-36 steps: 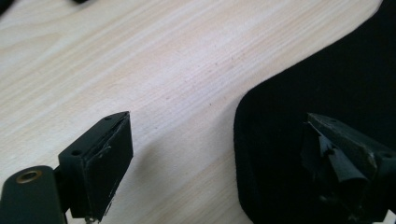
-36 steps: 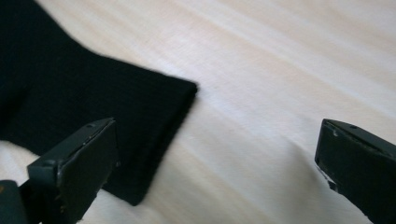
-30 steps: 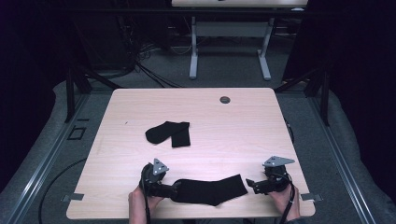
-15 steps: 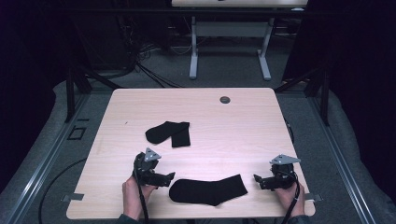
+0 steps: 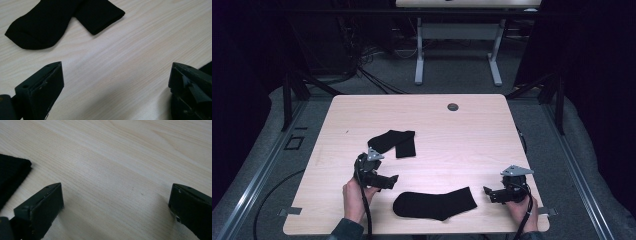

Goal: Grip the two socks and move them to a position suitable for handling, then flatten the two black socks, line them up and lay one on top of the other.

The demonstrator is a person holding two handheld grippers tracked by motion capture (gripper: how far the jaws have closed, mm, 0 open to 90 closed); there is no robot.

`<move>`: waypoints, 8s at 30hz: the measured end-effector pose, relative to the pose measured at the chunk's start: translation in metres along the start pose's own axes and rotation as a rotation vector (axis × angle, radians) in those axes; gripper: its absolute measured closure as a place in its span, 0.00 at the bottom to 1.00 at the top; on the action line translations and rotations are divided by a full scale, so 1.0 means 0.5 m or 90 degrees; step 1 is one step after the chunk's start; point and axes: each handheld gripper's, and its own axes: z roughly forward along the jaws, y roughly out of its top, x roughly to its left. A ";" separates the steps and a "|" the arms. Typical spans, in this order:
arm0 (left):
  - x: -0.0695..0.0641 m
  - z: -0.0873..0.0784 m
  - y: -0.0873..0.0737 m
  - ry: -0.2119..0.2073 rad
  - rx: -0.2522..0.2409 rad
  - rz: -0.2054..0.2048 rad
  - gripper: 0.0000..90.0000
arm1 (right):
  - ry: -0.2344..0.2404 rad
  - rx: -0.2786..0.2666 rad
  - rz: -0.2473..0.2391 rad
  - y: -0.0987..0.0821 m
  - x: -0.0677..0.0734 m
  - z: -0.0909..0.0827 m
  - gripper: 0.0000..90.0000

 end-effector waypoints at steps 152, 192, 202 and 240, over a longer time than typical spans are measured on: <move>-0.078 0.098 0.084 -0.123 0.060 0.146 0.30 | 0.096 -0.037 -0.018 0.102 0.056 -0.052 0.38; -0.079 0.082 0.093 -0.116 0.033 0.170 0.95 | 0.142 0.080 -0.161 0.166 0.195 0.092 0.96; -0.049 0.058 0.112 -0.118 0.010 0.109 0.95 | 0.133 0.083 -0.148 0.151 0.151 0.071 0.96; 0.028 0.074 0.089 -0.071 0.032 0.016 0.48 | 0.094 0.085 -0.154 0.150 0.076 0.049 0.69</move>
